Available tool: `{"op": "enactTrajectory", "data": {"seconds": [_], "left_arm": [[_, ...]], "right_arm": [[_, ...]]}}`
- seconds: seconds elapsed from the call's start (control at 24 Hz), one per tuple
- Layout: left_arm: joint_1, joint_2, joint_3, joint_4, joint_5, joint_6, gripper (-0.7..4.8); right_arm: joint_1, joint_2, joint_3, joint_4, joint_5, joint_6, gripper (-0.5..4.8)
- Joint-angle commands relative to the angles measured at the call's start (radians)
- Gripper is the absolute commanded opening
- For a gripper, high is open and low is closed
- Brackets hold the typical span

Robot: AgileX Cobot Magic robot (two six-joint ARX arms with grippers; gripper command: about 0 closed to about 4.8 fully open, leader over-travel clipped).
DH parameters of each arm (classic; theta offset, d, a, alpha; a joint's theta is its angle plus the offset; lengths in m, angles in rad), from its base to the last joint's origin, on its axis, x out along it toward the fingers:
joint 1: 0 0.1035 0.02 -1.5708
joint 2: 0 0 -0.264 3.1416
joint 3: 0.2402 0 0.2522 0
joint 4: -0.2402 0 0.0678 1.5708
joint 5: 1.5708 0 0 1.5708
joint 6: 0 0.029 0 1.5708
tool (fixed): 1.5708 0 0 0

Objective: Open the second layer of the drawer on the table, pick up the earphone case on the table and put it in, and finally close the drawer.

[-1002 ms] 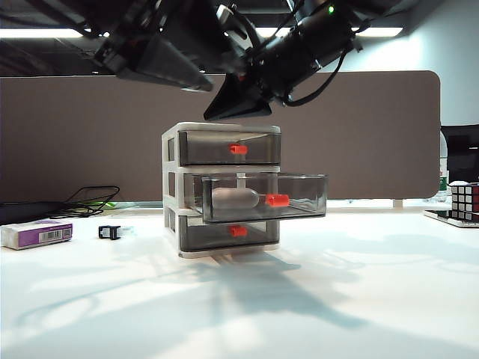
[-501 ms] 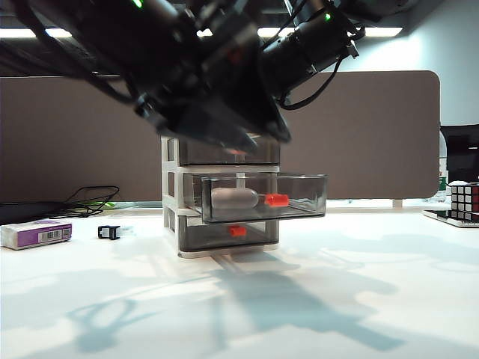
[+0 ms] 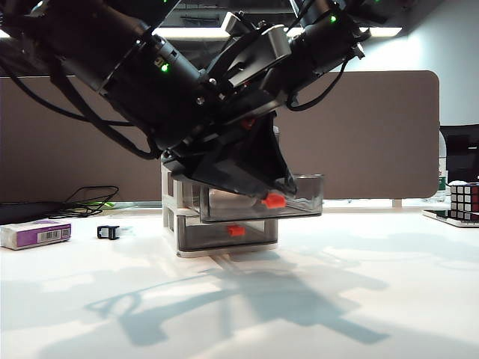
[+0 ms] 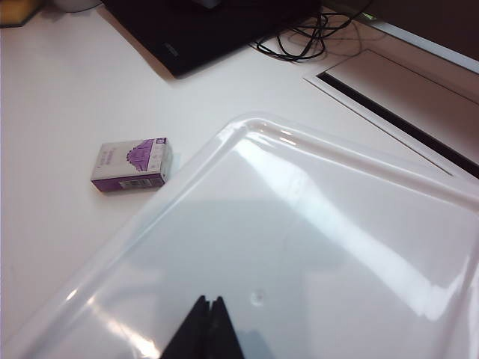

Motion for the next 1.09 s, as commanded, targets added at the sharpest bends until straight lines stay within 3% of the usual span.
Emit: {"op": "enactTrajectory", "data": {"seconds": [0.04, 0.38, 0.79, 1.09], "left_arm": [[0.003, -0.002, 0.004, 0.025, -0.048, 0.033, 1.27], [0.069, -0.001, 0.005, 0.039, -0.027, 0.056, -0.05], [0.149, 0.004, 0.005, 0.051, -0.013, 0.088, -0.06], [0.185, 0.100, 0.005, 0.173, -0.041, 0.089, -0.06]], "right_arm": [[0.002, -0.004, 0.005, 0.016, -0.001, 0.003, -0.05], [0.003, 0.019, 0.005, 0.031, -0.002, 0.003, -0.05], [0.003, 0.047, 0.006, 0.050, -0.014, 0.023, -0.05], [0.003, 0.047, 0.006, 0.050, -0.025, 0.027, -0.05]]}}
